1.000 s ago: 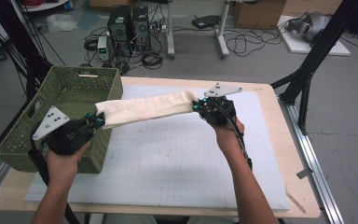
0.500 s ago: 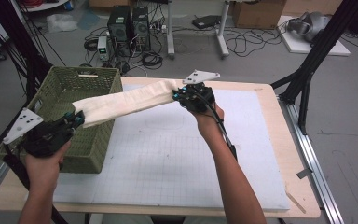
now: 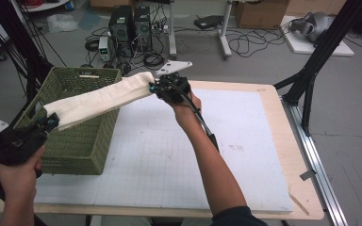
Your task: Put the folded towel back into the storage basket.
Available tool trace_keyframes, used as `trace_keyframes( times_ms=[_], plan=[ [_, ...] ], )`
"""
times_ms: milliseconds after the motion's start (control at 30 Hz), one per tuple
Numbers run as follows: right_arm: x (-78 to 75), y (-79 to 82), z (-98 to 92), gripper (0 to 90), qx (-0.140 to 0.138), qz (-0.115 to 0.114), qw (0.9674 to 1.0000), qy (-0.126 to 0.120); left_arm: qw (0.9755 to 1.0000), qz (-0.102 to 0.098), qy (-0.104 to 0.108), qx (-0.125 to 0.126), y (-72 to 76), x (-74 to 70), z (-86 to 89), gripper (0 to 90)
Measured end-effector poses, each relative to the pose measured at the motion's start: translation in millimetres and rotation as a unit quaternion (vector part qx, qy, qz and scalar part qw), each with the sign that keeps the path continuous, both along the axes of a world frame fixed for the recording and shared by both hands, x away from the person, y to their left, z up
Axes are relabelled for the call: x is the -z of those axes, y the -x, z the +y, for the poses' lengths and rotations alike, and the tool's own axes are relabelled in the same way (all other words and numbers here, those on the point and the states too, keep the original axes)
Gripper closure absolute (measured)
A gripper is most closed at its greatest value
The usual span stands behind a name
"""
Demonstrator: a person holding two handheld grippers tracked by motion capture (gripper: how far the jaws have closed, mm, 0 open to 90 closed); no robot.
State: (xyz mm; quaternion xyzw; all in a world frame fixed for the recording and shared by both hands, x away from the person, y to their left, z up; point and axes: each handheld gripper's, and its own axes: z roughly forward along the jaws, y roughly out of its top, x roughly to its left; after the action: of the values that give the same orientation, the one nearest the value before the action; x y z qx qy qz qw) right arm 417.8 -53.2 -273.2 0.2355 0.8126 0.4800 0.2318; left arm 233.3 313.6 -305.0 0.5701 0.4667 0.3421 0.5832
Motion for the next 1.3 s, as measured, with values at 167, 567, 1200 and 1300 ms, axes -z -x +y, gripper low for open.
trace_keyframes(
  times_ms=[167, 567, 1200, 1300],
  plan=[
    [-3.2, -7.3, 21.2, 83.8, -0.011, -0.005, 0.9999, 0.005, 0.9998, 0.001, 0.005, -0.018, 4.9, 1.2, 12.0, 82.3],
    [-4.6, -20.5, 63.9, 83.8, -0.031, -0.008, 0.9995, 0.007, 0.9986, 0.005, 0.014, -0.05, 16.1, 5.5, 34.9, 82.4],
    [-5.5, -34.2, 113.6, 83.7, -0.058, -0.009, 0.9982, 0.015, 0.9958, 0.006, 0.026, -0.087, 29.5, 10.6, 59.2, 82.3],
    [-5.5, -37.6, 122.1, 83.7, -0.06, -0.008, 0.998, 0.019, 0.9953, 0.007, 0.027, -0.093, 30.7, 11.5, 62.8, 82.4]
  ],
)
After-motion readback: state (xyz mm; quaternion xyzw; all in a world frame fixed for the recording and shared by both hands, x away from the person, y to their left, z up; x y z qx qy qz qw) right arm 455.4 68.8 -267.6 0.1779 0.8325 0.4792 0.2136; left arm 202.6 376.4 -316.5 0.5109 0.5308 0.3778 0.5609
